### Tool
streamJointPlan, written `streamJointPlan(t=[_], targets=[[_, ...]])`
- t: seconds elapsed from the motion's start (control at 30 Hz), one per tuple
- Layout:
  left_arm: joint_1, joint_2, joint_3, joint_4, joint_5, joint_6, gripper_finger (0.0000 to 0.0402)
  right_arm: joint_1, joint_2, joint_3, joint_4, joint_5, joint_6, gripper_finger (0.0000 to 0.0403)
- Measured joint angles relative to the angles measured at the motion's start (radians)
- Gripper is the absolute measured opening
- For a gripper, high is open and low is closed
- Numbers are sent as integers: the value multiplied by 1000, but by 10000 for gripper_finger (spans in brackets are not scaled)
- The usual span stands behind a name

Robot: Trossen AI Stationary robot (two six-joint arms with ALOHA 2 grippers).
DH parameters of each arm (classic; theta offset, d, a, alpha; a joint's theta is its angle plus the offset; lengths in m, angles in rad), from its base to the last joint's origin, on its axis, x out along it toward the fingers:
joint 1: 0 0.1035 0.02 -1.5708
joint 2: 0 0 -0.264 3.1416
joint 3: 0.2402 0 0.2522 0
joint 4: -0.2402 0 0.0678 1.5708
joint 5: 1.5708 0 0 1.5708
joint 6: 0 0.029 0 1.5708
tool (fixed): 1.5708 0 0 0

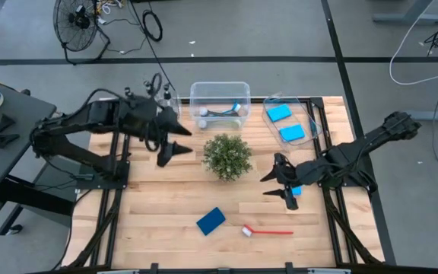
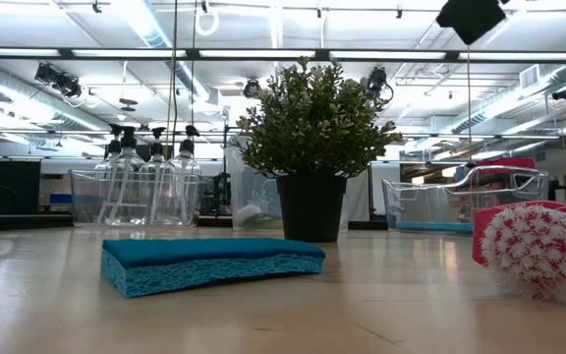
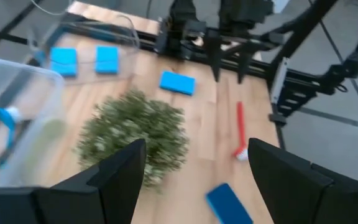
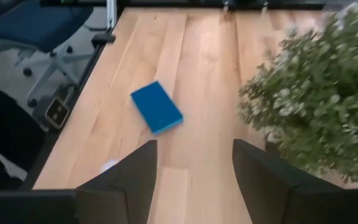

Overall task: Pick & Place Kitchen Sink Supplies
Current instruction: Put the blue sponge into the right transparent bin

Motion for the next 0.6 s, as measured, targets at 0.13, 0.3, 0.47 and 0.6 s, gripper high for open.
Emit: streamJointPlan(t=[0.13,0.3,0.47,0.6], targets=[[-103,15,0,-9,-57,-102,288,28,0,0,-44,-1,0,210],[-217,64,0,-7,-127,-203,288,60,0,0,-70,-10,0,210],[-300,149,0,-7,-164,-293,288,87,0,0,-70,-10,-1,210],[-359,233,0,-7,-175,-392,288,102,0,0,-70,-9,-12,210]])
